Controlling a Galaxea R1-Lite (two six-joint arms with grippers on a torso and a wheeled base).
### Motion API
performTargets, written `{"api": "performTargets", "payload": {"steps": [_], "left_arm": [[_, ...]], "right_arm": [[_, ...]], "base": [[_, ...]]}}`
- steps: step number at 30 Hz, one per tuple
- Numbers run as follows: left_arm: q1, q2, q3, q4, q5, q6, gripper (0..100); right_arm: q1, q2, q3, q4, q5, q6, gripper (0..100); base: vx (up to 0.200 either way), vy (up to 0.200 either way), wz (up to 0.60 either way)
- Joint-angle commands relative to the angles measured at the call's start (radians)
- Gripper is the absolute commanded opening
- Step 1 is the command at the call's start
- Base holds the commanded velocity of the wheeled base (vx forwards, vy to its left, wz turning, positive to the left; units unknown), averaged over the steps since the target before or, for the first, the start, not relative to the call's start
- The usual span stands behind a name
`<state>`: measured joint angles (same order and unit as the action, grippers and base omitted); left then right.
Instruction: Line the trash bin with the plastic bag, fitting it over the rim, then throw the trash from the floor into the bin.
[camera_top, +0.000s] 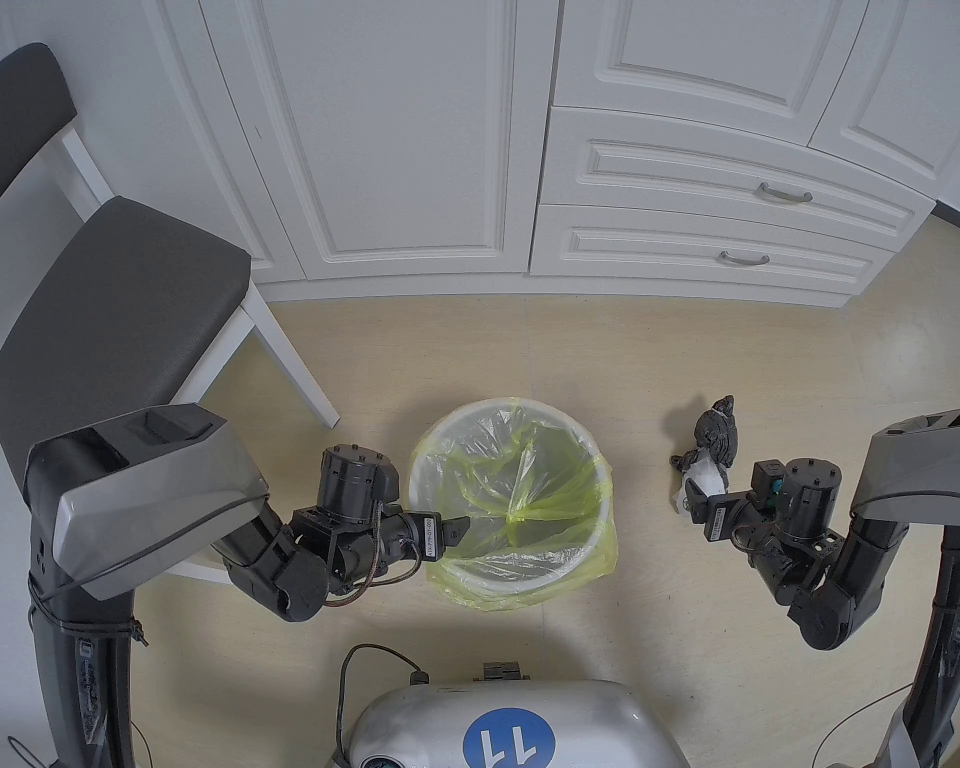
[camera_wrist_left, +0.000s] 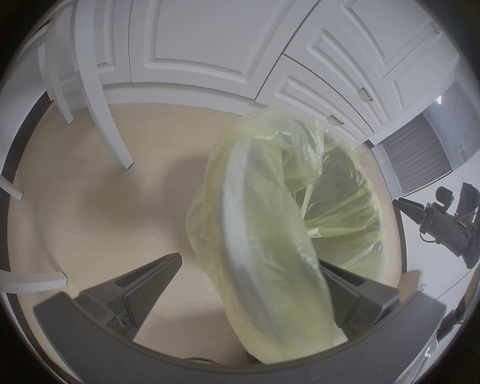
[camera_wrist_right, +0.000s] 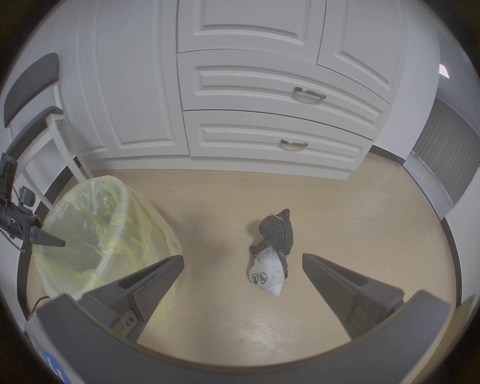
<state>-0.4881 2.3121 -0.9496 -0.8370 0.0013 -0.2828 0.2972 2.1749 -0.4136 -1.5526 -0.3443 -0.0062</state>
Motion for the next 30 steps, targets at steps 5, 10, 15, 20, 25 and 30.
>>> {"api": "performTargets", "payload": {"steps": [5,10,15,20,25,30], "left_arm": [[0.016,-0.008,0.025,0.038,-0.104,0.001,100],[0.028,-0.062,0.123,-0.047,-0.261,0.028,100],[0.046,-0.071,0.129,-0.06,-0.254,0.027,100],[0.049,-0.086,0.14,-0.063,-0.25,0.027,100],[0.048,-0.083,0.135,-0.066,-0.239,0.027,100],[0.049,-0.077,0.13,-0.066,-0.238,0.028,100]], "right_arm": [[0.013,0.088,-0.067,-0.018,0.005,0.035,100],[0.099,0.097,-0.119,-0.018,-0.004,0.061,100],[0.178,0.103,-0.188,-0.018,-0.009,0.074,100],[0.257,0.103,-0.335,0.163,-0.036,0.13,100],[0.318,0.111,-0.485,0.401,-0.111,0.261,100],[0.347,0.171,-0.62,0.592,-0.17,0.405,100]], "base": [[0.0,0.0,0.0],[0.0,0.0,0.0],[0.0,0.0,0.0],[0.0,0.0,0.0],[0.0,0.0,0.0],[0.0,0.0,0.0]]}}
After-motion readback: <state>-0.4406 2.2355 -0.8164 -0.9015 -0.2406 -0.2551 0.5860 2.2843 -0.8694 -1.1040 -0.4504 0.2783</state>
